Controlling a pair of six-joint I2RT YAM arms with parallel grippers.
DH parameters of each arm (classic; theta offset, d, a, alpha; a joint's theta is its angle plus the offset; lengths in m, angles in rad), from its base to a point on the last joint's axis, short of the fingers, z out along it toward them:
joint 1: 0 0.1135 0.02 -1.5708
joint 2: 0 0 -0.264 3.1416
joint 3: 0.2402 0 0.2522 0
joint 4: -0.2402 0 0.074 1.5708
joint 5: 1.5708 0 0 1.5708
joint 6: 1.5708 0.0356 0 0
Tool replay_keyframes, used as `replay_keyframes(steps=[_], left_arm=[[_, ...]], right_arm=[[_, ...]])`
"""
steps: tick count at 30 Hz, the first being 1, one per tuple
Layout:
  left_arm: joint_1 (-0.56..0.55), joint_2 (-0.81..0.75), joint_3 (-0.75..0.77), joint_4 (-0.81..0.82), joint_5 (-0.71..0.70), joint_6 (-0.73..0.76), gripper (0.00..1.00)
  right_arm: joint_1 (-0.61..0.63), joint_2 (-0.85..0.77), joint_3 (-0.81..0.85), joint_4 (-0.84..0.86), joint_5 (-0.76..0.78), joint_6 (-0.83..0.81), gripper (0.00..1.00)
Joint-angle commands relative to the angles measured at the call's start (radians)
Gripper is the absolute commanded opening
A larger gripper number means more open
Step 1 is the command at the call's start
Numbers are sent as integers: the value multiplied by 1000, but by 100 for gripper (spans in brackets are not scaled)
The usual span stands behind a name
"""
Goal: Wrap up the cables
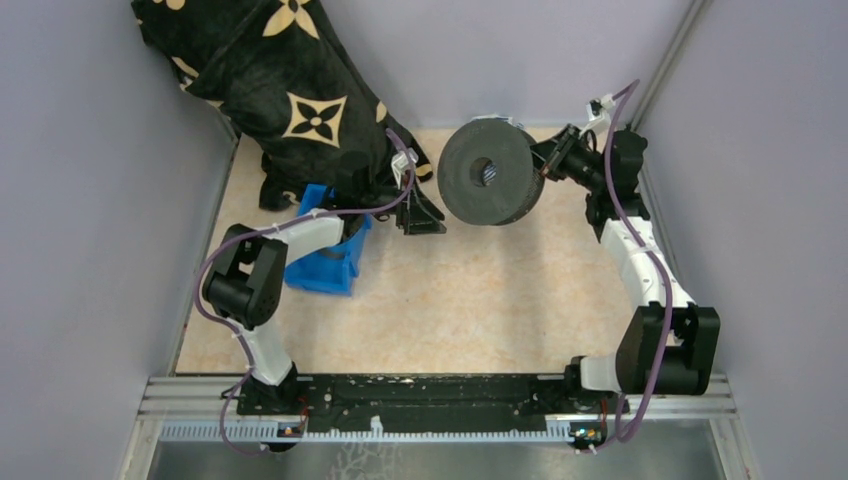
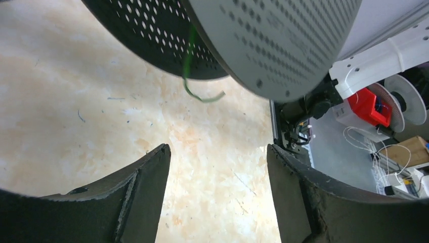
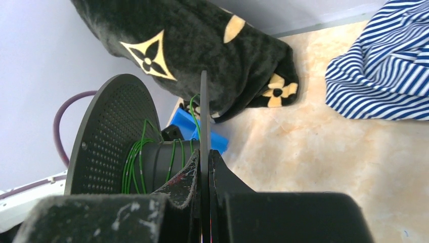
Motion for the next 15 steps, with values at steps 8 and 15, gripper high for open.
replay_keyframes(steps=[8, 15], left_arm=[[49, -121, 31, -473, -65, 427, 79], [71, -158, 116, -614, -151, 526, 81]], right_arm=[[-41, -5, 33, 11, 129, 4, 0], [-44, 15, -60, 60, 217, 36, 0]])
